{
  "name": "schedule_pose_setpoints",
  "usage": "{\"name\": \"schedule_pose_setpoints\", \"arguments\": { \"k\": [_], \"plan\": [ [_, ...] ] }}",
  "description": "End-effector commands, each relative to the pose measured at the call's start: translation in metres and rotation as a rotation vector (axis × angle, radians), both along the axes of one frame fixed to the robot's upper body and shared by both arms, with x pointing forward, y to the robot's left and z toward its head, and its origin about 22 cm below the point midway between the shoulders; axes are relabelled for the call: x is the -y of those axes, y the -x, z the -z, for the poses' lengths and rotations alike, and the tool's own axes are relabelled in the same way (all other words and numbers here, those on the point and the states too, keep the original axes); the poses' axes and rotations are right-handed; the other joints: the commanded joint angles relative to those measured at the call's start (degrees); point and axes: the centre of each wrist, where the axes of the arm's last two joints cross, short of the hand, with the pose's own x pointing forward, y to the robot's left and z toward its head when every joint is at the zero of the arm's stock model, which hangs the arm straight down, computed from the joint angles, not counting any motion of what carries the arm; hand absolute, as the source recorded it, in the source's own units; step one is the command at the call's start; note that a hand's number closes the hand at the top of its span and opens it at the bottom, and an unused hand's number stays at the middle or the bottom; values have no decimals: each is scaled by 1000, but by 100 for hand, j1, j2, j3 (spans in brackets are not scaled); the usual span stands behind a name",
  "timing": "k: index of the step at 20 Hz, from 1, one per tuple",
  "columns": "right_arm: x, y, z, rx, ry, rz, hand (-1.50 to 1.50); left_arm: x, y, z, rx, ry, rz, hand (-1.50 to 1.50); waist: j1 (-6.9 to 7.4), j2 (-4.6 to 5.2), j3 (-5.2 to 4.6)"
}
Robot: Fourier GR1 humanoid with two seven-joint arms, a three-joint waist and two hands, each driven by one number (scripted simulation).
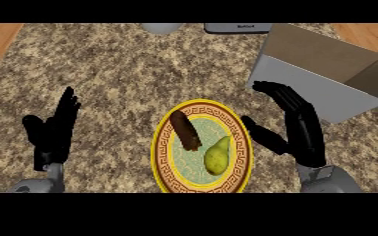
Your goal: Pick the sweet potato from the plate and place it in the cardboard box
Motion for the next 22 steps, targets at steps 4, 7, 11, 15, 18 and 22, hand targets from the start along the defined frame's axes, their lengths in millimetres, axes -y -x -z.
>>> {"name": "schedule_pose_setpoints", "arguments": {
  "k": [4,7,11,15,18,22],
  "plan": [
    [-30,44,-11,-77,261,130,-150,-3,10,20,-2,-3,-17,0,-74,-15,1],
    [-41,57,-45,-165,303,190,-150,-17,7,16,-12,-17,-29,0,-34,-3,10],
    [-91,72,-63,-286,374,200,-150,2,5,25,-4,-17,1,0,137,46,21],
    [-132,83,-88,-356,470,220,-150,15,-10,21,14,-6,15,0,173,67,33],
    [-158,79,-98,-427,507,237,-150,6,-18,22,6,-6,20,0,204,89,38],
    [-175,75,-80,-510,569,296,-150,23,-8,31,20,-17,26,0,261,87,39]
  ]
}}
